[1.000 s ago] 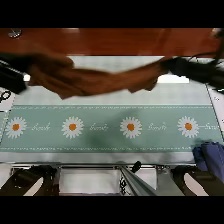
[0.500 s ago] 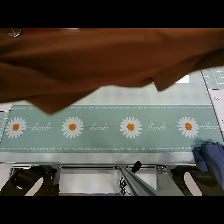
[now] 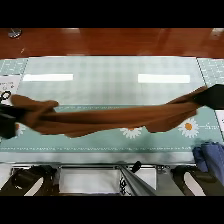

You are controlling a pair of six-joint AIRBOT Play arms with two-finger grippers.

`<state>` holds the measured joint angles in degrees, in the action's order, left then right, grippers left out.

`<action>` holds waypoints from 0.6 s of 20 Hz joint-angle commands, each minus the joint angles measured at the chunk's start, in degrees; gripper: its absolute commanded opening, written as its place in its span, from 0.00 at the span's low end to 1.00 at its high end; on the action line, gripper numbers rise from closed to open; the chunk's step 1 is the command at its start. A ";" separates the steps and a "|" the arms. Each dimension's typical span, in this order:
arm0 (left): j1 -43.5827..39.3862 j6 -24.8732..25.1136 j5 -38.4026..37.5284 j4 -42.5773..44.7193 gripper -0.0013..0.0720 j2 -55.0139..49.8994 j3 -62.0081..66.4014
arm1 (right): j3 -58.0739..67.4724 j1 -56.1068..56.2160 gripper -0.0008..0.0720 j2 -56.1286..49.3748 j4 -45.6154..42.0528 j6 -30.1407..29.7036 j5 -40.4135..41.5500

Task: Fold the shirts.

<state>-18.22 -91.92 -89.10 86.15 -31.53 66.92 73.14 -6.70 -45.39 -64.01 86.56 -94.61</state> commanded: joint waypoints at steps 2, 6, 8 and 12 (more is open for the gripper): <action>0.00 -0.33 8.07 -1.16 0.04 -5.27 -17.16 | -9.92 0.02 0.05 -10.49 -4.26 -1.75 2.38; 0.00 -0.33 21.75 -1.18 0.04 -15.76 -21.03 | -11.13 0.02 0.06 -21.31 -2.84 -1.77 14.14; 0.00 -0.33 28.85 -1.55 0.04 -22.01 -21.03 | -11.13 0.02 0.06 -25.14 -0.50 -1.75 20.87; 0.00 -0.35 41.77 -1.79 0.04 -33.09 -21.03 | -11.13 0.04 0.06 -30.75 1.44 -1.49 32.15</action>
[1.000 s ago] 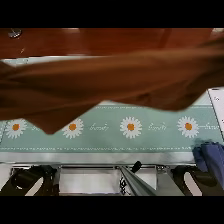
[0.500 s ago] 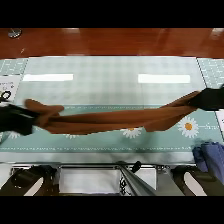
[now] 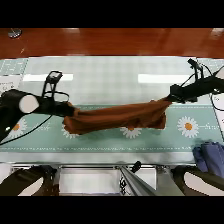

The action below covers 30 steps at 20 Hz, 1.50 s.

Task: Fold the shirts.

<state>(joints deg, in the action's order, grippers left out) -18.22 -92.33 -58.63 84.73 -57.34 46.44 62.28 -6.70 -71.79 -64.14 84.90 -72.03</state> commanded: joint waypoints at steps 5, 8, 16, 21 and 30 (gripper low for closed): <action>0.04 0.07 21.05 -0.37 0.05 -13.35 -0.39 | -0.26 1.81 0.06 -8.20 -3.48 0.15 13.86; 0.74 0.11 17.44 -0.09 0.39 -13.86 0.04 | -0.26 1.92 0.06 -9.29 -2.38 0.13 15.67; 27.34 12.74 -7.65 -18.58 1.00 -12.57 0.42 | -0.20 1.92 0.45 -9.29 -2.32 -2.86 13.75; 33.66 19.02 -9.42 -25.29 1.00 -12.74 -5.51 | -0.20 1.92 0.45 -9.29 -2.27 -2.91 12.61; 34.42 23.78 -11.06 -28.24 1.00 -13.09 -10.27 | -0.20 1.92 0.45 -9.29 -2.29 -2.89 11.98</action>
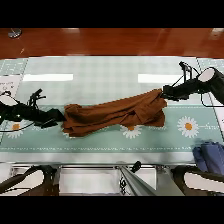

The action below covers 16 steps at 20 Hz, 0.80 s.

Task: Fold the shirts.

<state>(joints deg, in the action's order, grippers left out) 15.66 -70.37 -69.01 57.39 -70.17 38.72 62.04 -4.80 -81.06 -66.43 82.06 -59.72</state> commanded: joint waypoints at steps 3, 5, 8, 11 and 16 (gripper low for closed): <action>2.64 2.86 1.57 -2.38 0.92 -0.33 -4.09 | 0.04 0.02 0.45 -0.02 0.00 -0.04 -0.57; 2.27 2.89 4.24 -5.64 0.81 -1.05 -4.15 | 0.04 0.02 0.45 -0.02 -0.02 -0.04 -0.57; 0.35 3.91 5.79 -10.73 0.63 -4.61 -4.20 | 0.04 0.02 0.45 -0.02 0.00 -0.02 -1.29; -0.17 3.91 5.33 -12.85 0.04 -7.96 -4.20 | 0.04 0.02 0.45 -0.02 -0.13 -0.02 -1.84; 5.05 4.72 3.72 -12.83 0.04 -3.96 -4.09 | 0.02 -3.37 0.78 -0.02 -8.90 -1.36 -8.09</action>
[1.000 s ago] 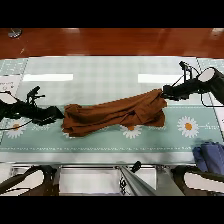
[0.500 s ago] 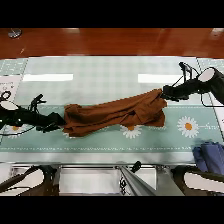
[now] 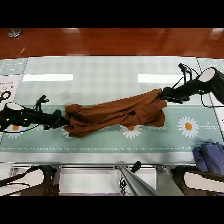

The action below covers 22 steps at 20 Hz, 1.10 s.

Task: Fold the shirts.

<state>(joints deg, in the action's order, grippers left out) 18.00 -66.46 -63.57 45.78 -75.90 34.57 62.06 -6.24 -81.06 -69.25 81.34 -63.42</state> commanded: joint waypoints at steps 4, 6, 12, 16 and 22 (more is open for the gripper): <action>8.74 2.99 -5.64 -1.22 0.04 6.36 0.07 | -4.48 -11.43 0.78 -0.02 5.73 -3.69 -6.29; 8.66 2.99 -5.95 -1.27 0.04 6.58 0.07 | -9.16 -11.19 0.78 -0.04 11.87 -6.19 -2.19; 7.10 2.78 -5.97 -1.27 0.04 6.58 0.07 | -13.03 -3.61 0.75 -0.04 21.62 -10.54 14.53; 7.10 2.80 -5.97 -1.29 0.04 6.58 0.07 | -12.85 -2.16 0.27 -0.02 21.88 -10.54 16.68; 7.10 3.02 -6.01 -1.60 0.04 7.08 0.81 | -12.83 -2.19 0.06 2.80 23.28 -12.39 14.51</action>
<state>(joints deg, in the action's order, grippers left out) 25.12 -63.55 -69.56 44.51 -69.17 34.85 49.25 -8.60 -80.14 -46.98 70.46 -48.10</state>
